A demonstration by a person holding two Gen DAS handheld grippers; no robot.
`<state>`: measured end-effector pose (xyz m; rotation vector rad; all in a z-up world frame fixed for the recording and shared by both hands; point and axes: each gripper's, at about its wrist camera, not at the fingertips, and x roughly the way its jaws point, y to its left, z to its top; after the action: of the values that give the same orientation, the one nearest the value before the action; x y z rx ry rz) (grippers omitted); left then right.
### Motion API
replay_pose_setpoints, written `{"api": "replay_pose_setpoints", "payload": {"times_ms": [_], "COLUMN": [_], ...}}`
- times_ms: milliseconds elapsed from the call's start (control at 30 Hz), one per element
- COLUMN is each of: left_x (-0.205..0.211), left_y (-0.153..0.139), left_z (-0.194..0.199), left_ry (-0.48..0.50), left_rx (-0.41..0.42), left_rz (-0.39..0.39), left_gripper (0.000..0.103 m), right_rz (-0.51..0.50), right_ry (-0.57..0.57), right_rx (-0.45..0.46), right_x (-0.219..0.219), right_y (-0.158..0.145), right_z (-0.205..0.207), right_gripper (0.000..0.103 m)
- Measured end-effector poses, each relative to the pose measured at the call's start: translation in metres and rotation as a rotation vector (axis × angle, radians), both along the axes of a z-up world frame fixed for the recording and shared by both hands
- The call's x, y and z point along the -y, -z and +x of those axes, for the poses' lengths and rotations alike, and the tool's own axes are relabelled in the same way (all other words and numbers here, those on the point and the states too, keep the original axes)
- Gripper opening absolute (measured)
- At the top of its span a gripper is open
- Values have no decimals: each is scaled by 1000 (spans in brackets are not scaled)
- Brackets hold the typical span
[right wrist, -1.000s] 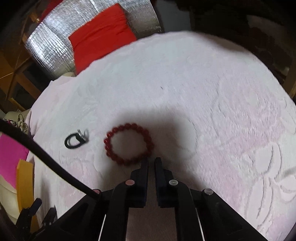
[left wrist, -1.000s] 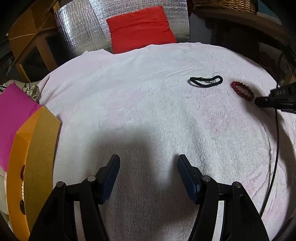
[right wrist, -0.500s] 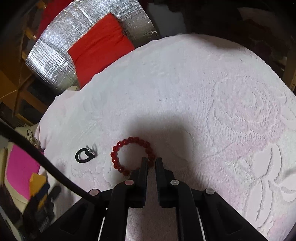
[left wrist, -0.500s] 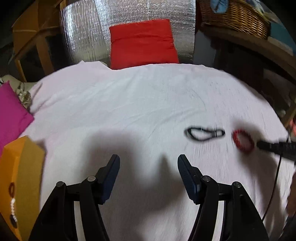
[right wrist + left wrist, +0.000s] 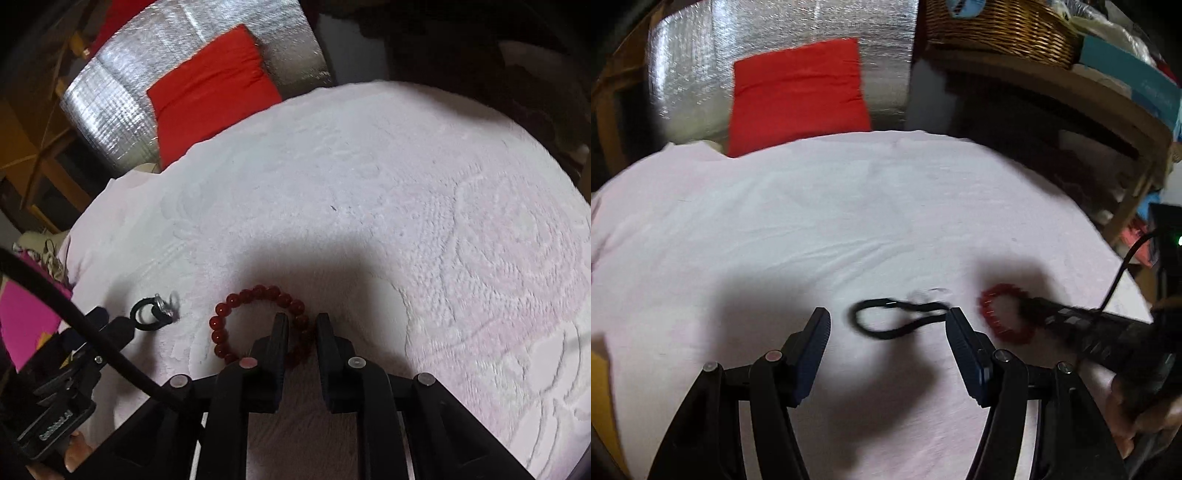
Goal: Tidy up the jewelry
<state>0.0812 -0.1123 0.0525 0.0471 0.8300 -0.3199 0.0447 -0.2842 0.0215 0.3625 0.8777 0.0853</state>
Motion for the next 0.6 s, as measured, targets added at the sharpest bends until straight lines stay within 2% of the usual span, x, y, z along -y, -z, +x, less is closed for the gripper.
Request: {"api": "replay_pose_setpoints", "payload": {"times_ms": [133, 233, 300, 367, 400, 467, 600], "left_x": [19, 30, 28, 26, 25, 18, 0], "left_y": [4, 10, 14, 19, 20, 19, 12], "left_z": [13, 19, 20, 22, 23, 21, 13], "left_ry": [17, 12, 2, -8, -2, 2, -26], "left_rx": [-17, -19, -30, -45, -47, -51, -53], "left_rz": [-21, 25, 3, 7, 7, -17, -73], "left_gripper": [66, 66, 63, 38, 35, 15, 9], "right_rz": [-103, -108, -104, -107, -109, -119, -113], "right_ry": [-53, -79, -96, -105, -108, -111, -116], "right_rx": [24, 29, 32, 34, 34, 34, 33], "right_x": [-10, -7, -5, -4, -3, -4, -6], "right_y": [0, 0, 0, 0, 0, -1, -3], "right_z": [-5, -9, -10, -11, -13, -13, -15], "right_gripper": [15, 14, 14, 14, 14, 13, 12]}}
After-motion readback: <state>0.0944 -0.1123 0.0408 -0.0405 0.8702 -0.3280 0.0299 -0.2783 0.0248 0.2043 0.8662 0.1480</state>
